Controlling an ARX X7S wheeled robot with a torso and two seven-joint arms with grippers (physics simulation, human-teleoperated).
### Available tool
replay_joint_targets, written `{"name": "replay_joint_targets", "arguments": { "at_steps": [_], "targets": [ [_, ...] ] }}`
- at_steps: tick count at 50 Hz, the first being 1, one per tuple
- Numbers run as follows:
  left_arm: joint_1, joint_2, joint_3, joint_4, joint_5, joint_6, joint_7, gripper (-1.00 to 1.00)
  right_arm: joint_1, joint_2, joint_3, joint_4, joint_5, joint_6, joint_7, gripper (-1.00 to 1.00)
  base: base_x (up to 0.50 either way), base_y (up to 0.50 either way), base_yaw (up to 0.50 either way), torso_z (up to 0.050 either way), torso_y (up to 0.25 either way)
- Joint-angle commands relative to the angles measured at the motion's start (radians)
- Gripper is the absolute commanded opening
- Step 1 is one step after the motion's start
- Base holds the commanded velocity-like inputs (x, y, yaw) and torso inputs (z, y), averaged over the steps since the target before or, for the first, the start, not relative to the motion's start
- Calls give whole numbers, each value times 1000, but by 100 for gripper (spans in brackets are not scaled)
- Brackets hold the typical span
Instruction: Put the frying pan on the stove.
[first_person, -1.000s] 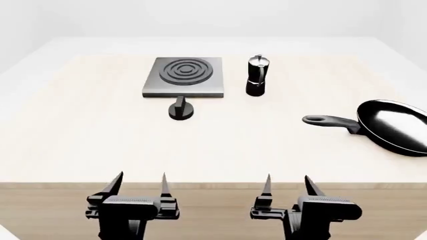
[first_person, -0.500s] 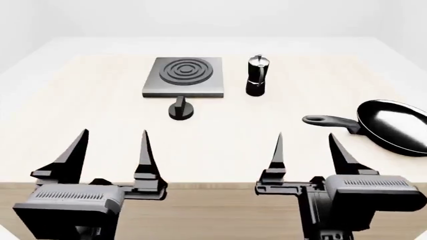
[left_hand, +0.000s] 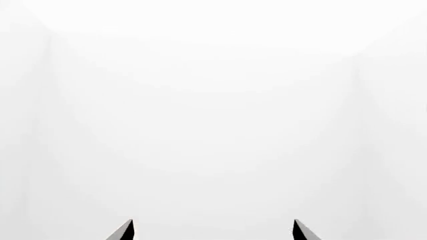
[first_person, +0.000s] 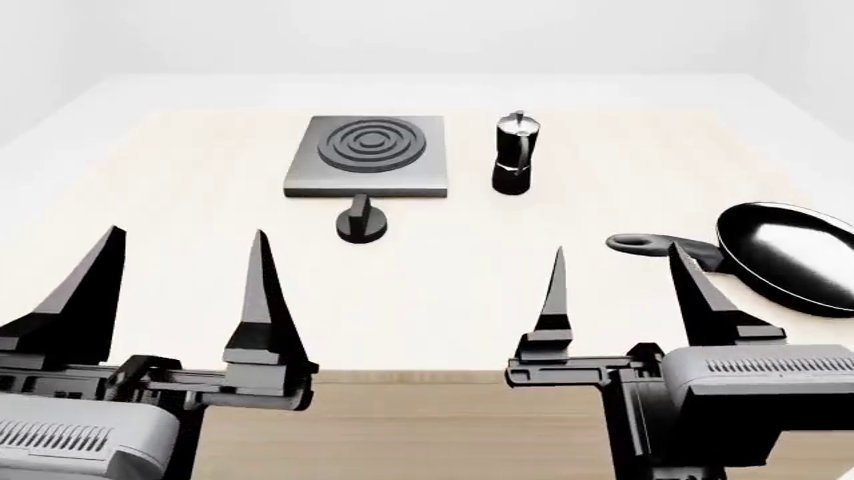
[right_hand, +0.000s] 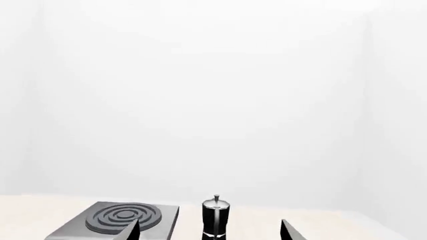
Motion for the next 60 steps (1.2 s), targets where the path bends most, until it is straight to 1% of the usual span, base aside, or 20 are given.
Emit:
{"name": "replay_joint_targets", "arguments": {
  "at_steps": [1, 25, 48, 51, 52, 53, 54, 55, 56, 59, 60],
  "targets": [
    [-19, -98, 51, 19, -58, 23, -110, 100, 6, 16, -22, -18, -3, -6, 9, 100, 500, 23, 0, 0, 0],
    [-50, -206, 130, 18, -105, 70, -228, 100, 12, 36, -37, -4, 25, -19, 34, 100, 500, 28, 0, 0, 0],
    [-76, -270, 176, 17, -133, 106, -302, 100, 12, 48, -46, 12, 39, -31, 50, 100, 500, 34, 0, 0, 1],
    [-80, -279, 182, 15, -138, 114, -312, 100, 1, 40, -22, 18, 67, -64, 50, 100, 85, 0, 0, 0, 0],
    [-82, -283, 184, 17, -141, 114, -317, 100, 2, 48, -33, 13, 49, -61, 55, 100, 0, 0, 0, 0, 0],
    [-84, -287, 185, 17, -144, 116, -322, 100, -9, 43, -21, 15, 61, -96, 56, 100, 0, 0, 0, 0, 0],
    [-85, -291, 188, 16, -146, 119, -325, 100, -3, 50, -31, 13, 54, -70, 55, 100, 0, 0, 0, 0, 0],
    [-85, -293, 190, 14, -146, 123, -328, 100, 12, 68, -65, 11, 7, -24, 62, 100, 0, 0, 0, 0, 0],
    [-86, -296, 191, 15, -148, 126, -331, 100, 5, 57, -51, 11, 24, -45, 66, 100, 0, 160, 0, 0, 0],
    [-89, -303, 197, 13, -153, 133, -339, 100, 17, 75, -86, 6, -23, -11, 75, 100, 0, 500, 0, 0, 0],
    [-91, -305, 198, 14, -155, 135, -342, 100, 16, 74, -83, 6, -10, -19, 69, 100, 0, 500, 0, 0, 0]
  ]
}}
